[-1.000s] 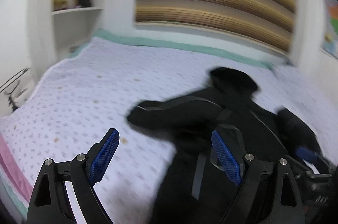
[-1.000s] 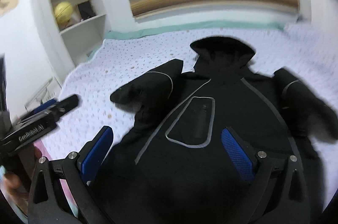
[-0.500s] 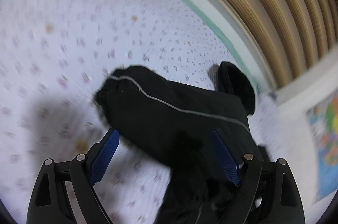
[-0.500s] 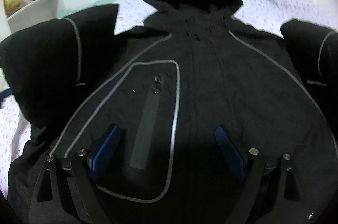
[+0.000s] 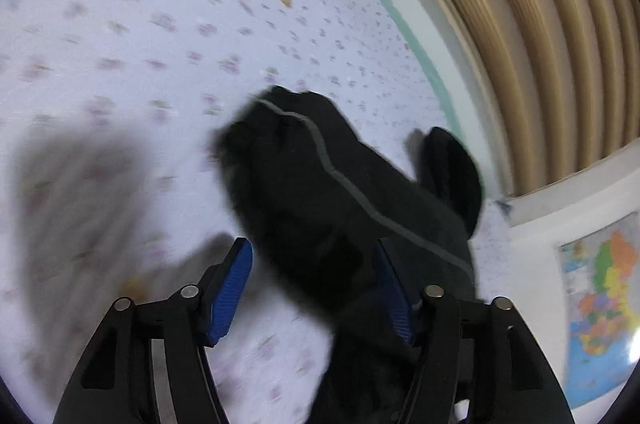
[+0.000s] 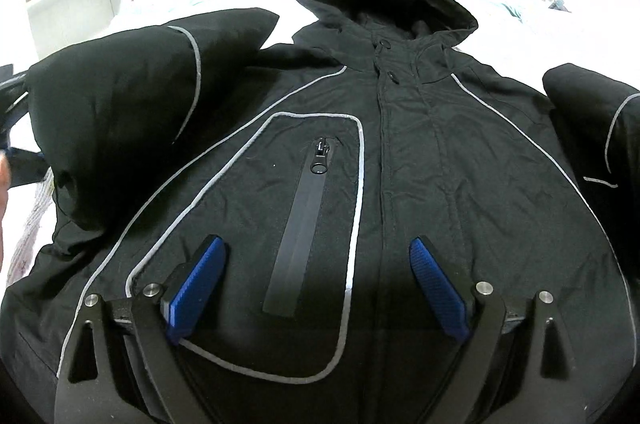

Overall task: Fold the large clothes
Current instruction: 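Grasp the black jacket's sleeve cuff with the left gripper and lift it, then fold the held sleeve across the jacket body with the left gripper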

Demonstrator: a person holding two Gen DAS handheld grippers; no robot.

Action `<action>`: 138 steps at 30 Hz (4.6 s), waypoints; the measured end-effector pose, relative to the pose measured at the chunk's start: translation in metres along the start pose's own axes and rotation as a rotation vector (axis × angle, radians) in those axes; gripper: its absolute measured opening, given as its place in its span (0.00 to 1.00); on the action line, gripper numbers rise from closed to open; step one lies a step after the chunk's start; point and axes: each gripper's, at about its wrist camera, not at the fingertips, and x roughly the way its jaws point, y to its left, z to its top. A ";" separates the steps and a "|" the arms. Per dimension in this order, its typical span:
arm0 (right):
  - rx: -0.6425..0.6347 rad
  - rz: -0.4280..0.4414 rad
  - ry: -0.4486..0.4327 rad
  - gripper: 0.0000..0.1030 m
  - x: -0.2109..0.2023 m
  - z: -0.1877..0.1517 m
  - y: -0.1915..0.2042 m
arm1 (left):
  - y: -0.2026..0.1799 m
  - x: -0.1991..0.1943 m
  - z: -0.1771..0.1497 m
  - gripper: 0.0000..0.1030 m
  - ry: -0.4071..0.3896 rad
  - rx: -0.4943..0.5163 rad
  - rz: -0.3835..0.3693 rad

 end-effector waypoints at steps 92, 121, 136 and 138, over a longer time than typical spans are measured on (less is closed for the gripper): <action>0.130 0.238 -0.007 1.00 -0.044 0.024 -0.003 | -0.113 -0.010 -0.073 0.68 0.271 0.386 -0.424; -0.005 -0.306 -0.127 0.32 -0.097 0.110 -0.094 | -0.172 -0.012 -0.099 0.68 0.083 0.615 0.128; -0.081 -0.335 0.178 0.30 0.003 0.027 -0.145 | -0.163 0.108 -0.147 0.68 0.175 0.788 0.325; -0.087 -0.313 0.171 0.32 -0.007 0.027 -0.142 | -0.167 0.097 -0.147 0.68 0.162 0.782 0.310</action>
